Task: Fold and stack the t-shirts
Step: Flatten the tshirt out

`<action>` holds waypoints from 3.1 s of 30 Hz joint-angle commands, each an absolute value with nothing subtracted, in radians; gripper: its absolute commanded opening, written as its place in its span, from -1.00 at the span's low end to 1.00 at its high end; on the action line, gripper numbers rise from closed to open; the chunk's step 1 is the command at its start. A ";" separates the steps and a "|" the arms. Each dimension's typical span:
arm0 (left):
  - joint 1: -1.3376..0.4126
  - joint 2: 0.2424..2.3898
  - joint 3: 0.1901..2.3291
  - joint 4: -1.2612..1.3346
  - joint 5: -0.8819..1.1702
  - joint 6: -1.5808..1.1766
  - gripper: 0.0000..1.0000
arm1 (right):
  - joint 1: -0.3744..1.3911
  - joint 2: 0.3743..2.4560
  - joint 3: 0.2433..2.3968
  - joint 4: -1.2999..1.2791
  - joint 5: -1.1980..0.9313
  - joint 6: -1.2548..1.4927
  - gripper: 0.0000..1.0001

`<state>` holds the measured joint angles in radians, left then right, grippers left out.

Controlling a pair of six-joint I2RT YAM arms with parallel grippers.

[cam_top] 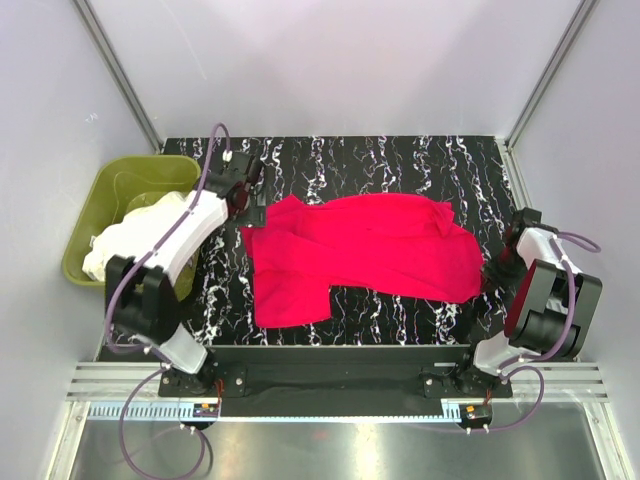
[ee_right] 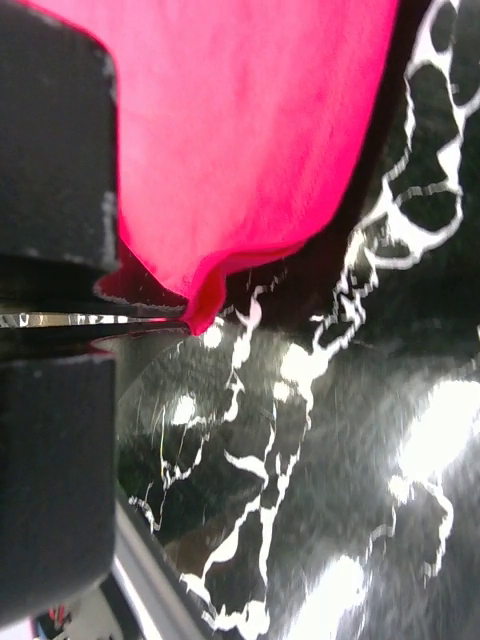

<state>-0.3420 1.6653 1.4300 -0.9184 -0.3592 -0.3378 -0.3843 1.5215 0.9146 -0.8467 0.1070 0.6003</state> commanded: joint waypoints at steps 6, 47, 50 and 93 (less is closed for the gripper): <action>-0.385 1.267 1.014 -0.953 -0.049 -0.497 0.29 | -0.365 1.506 0.927 -0.807 0.021 0.566 -0.83; -0.374 1.121 0.670 -0.764 0.003 -0.758 -1.00 | -0.351 1.537 0.966 -0.853 -0.077 0.515 0.20; -0.374 1.158 0.706 -0.724 0.038 -0.694 -1.00 | -0.351 1.520 0.980 -0.882 -0.063 0.512 0.27; -0.356 1.304 0.778 -0.615 0.302 -0.465 -1.00 | -0.554 1.594 0.887 -0.801 0.018 0.581 -0.06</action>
<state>-0.3614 1.2991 0.7582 -0.6338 0.2836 -0.4747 -0.5480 1.5761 0.8875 -0.8452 0.0360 0.5949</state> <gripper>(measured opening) 0.016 0.470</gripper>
